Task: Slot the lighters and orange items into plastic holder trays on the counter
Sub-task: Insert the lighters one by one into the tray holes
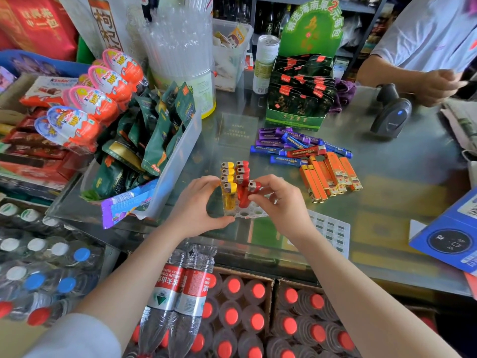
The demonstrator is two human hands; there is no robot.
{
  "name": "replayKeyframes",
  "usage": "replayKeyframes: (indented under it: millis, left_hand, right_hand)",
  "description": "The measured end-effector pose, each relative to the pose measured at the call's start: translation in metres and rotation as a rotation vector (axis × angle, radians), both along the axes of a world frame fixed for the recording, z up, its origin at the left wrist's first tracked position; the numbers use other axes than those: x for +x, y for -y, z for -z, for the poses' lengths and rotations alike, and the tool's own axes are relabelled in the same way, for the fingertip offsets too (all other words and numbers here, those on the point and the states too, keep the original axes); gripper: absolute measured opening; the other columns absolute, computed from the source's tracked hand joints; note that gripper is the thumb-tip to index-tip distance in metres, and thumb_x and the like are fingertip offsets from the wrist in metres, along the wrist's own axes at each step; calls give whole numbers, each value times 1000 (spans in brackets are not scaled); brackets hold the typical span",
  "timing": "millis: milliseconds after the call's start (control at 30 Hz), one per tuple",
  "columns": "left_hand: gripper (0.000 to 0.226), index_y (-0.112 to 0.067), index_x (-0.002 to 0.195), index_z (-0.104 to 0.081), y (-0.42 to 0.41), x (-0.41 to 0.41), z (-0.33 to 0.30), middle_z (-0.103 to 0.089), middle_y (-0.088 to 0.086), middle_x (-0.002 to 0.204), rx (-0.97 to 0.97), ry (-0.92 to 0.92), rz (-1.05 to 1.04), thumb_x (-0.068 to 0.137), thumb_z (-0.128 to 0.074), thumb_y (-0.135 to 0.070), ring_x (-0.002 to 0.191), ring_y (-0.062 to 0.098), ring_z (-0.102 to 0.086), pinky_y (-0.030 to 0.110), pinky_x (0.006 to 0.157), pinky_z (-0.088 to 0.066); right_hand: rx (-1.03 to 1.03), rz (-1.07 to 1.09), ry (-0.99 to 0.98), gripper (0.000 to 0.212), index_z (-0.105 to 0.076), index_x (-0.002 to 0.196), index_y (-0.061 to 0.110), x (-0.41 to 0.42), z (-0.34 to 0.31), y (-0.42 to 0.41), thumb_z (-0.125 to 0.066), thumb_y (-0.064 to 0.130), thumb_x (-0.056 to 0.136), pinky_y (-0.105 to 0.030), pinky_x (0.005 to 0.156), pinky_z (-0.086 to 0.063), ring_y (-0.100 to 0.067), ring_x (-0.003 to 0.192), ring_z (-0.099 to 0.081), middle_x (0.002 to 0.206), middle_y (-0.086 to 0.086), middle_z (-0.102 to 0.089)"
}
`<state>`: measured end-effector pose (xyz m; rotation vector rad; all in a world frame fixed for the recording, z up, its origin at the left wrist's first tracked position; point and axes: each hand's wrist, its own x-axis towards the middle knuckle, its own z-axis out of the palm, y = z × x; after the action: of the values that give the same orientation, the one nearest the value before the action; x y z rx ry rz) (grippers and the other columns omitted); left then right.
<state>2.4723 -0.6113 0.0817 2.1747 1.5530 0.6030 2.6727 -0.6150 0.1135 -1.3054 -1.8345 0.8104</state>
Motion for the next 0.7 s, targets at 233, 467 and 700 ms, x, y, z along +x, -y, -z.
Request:
replayKeyframes:
  millis: [233, 467, 700]
  left_hand:
    - [69, -19, 123, -50, 0, 0, 0, -47, -3, 128, 6, -2, -2, 65, -73, -47, 118, 14, -38, 25, 97, -26]
    - [67, -18, 122, -51, 0, 0, 1, -48, -2, 127, 15, -10, -4, 65, -73, -46, 118, 15, -39, 27, 98, -28]
    - [70, -19, 124, -49, 1, 1, -1, -46, -4, 128, -3, -10, -15, 65, -71, -49, 119, 14, -37, 28, 99, -28]
  right_hand:
    - [40, -51, 172, 15, -61, 94, 10, -6, -4, -1, -68, 14, 80, -23, 62, -49, -9, 71, -59, 88, -2, -69]
    - [14, 22, 296, 21, -58, 94, 9, -10, -5, -3, -65, 25, 83, -39, 70, -55, -19, 79, -64, 92, -3, -70]
    - [70, -172, 416, 26, -59, 92, 10, 7, -5, -15, -67, 30, 80, -35, 71, -50, -23, 83, -61, 93, -4, -66]
